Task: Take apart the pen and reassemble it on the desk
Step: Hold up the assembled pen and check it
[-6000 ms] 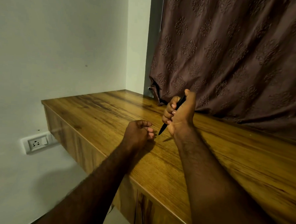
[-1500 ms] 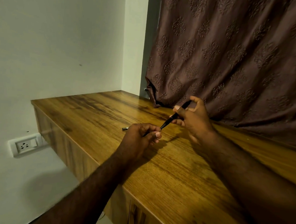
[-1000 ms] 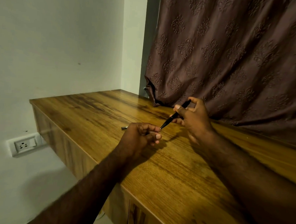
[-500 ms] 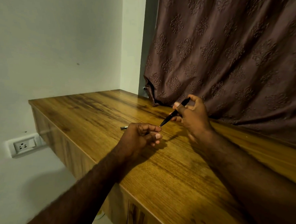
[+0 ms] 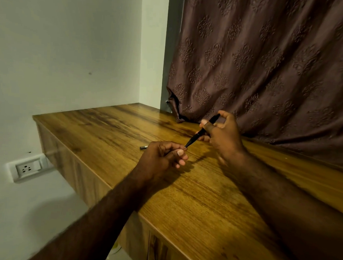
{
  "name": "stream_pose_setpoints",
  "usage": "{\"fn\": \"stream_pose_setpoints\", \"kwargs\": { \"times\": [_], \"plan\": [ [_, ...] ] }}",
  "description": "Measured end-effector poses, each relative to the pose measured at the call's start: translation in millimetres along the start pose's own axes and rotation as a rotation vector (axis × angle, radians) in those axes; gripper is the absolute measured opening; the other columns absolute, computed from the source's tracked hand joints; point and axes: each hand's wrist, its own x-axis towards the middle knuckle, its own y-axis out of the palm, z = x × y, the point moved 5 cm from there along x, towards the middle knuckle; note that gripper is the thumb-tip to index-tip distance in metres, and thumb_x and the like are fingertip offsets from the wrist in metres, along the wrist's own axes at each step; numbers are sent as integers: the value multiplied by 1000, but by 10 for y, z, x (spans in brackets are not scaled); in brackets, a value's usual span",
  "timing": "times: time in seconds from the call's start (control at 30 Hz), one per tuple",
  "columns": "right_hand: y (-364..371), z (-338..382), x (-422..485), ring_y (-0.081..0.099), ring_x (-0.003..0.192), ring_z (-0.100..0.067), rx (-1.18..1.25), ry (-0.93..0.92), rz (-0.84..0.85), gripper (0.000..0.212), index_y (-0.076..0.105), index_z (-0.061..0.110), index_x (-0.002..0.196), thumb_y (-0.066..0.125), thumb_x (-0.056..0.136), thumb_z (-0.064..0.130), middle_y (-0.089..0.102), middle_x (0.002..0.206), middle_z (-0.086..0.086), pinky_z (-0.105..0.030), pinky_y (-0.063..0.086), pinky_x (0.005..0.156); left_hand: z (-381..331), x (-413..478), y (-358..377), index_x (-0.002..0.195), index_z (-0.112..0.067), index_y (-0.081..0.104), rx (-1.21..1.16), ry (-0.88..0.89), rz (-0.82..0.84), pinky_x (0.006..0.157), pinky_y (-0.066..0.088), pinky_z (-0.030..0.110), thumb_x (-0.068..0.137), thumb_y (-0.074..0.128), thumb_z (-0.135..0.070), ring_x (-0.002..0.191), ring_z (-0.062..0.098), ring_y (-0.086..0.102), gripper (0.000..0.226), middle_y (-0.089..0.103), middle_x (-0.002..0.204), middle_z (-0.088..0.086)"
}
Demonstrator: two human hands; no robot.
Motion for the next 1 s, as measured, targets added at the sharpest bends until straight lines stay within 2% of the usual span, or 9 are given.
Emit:
{"fn": "stream_pose_setpoints", "kwargs": {
  "times": [0.17, 0.3, 0.67, 0.83, 1.0],
  "plan": [
    [17, 5, -12, 70, 60, -9, -3, 4, 9, 56, 32, 18, 132, 63, 88, 2, 61, 106, -17, -21, 51, 46, -9, 2, -8, 91, -10, 69, 13, 11, -16, 59, 52, 20, 92, 56, -2, 65, 11, 65, 15, 73, 74, 2],
    [26, 16, -25, 69, 62, -11, -2, 3, 17, 59, 31, 17, 135, 63, 88, 2, 62, 97, -13, -22, 51, 46, -5, -1, -14, 92, -9, 69, 28, 14, -16, 60, 52, 21, 93, 56, -3, 66, 13, 65, 14, 73, 75, 4],
    [32, 16, -28, 70, 63, -12, 14, -4, 19, 59, 31, 17, 136, 64, 88, 4, 62, 99, -12, -22, 52, 48, -3, 4, -16, 93, -9, 68, 39, 8, -9, 60, 52, 21, 92, 57, -3, 67, 12, 66, 13, 73, 75, 3],
    [-2, -17, 0, 70, 62, -15, 28, 3, -18, 52, 35, 13, 130, 63, 88, 2, 58, 113, -19, -25, 52, 46, -24, -6, 7, 96, -4, 67, 20, 1, -1, 59, 52, 20, 92, 56, 1, 64, 9, 64, 13, 71, 78, 7],
    [-23, -37, 15, 70, 56, -16, 35, 2, -34, 43, 35, 15, 120, 61, 88, 1, 58, 102, -15, -26, 53, 45, -19, -5, 14, 94, -8, 66, 1, -16, -4, 59, 52, 19, 91, 57, 2, 64, 9, 64, 14, 72, 77, 6]
  ]
}}
